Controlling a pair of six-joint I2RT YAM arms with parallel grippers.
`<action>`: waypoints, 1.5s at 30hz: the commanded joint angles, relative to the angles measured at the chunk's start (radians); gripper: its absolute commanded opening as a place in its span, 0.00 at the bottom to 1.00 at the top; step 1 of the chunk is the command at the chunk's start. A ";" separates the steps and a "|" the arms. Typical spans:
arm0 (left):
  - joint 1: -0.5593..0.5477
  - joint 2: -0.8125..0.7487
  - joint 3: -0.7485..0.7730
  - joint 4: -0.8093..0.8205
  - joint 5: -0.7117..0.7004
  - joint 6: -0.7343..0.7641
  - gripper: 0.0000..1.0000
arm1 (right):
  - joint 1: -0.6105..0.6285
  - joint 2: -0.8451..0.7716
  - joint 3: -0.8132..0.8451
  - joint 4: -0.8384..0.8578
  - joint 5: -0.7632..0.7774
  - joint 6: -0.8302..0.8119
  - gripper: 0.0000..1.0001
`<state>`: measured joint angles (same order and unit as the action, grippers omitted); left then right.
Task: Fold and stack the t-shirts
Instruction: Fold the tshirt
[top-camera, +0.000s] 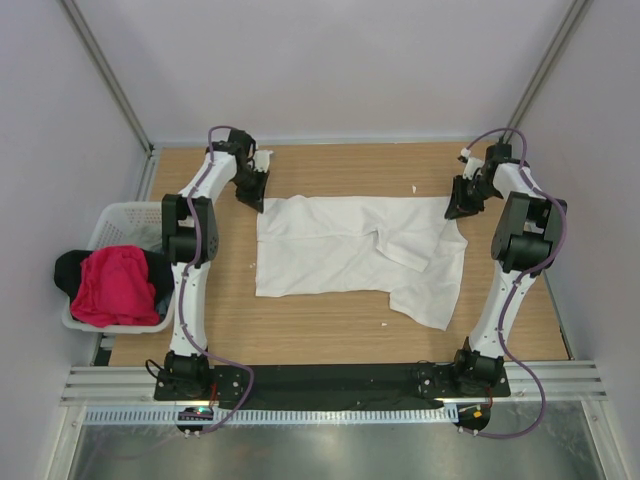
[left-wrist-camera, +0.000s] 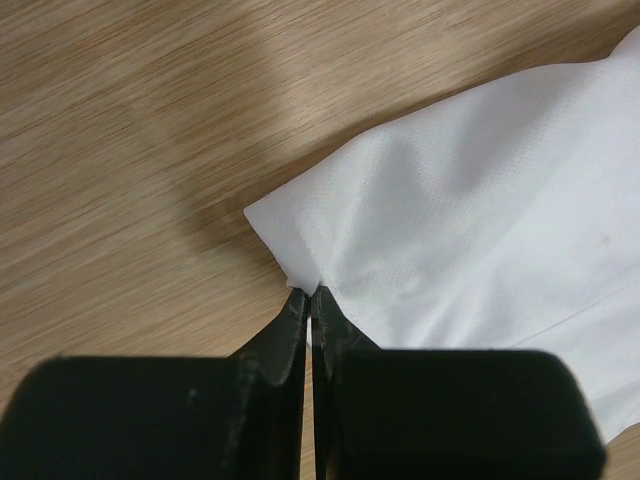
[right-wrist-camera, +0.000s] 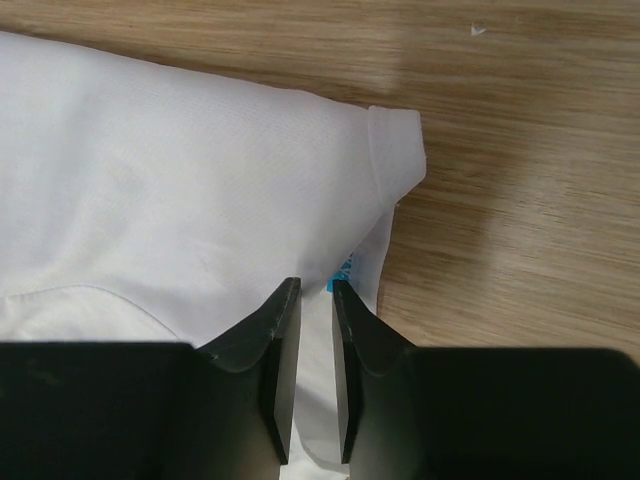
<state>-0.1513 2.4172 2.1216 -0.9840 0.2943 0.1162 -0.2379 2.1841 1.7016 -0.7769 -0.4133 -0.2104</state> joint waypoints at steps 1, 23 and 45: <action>-0.004 -0.043 -0.006 0.010 -0.012 0.008 0.00 | -0.003 0.000 0.004 0.027 -0.007 0.003 0.19; -0.004 -0.041 -0.006 0.018 -0.069 0.014 0.00 | -0.006 -0.004 0.027 0.027 -0.021 0.000 0.01; -0.001 0.016 0.130 0.036 -0.121 0.049 0.07 | -0.035 -0.015 0.082 0.019 0.021 -0.015 0.02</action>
<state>-0.1524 2.4214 2.2120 -0.9691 0.1932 0.1406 -0.2695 2.2101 1.7325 -0.7658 -0.4099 -0.2119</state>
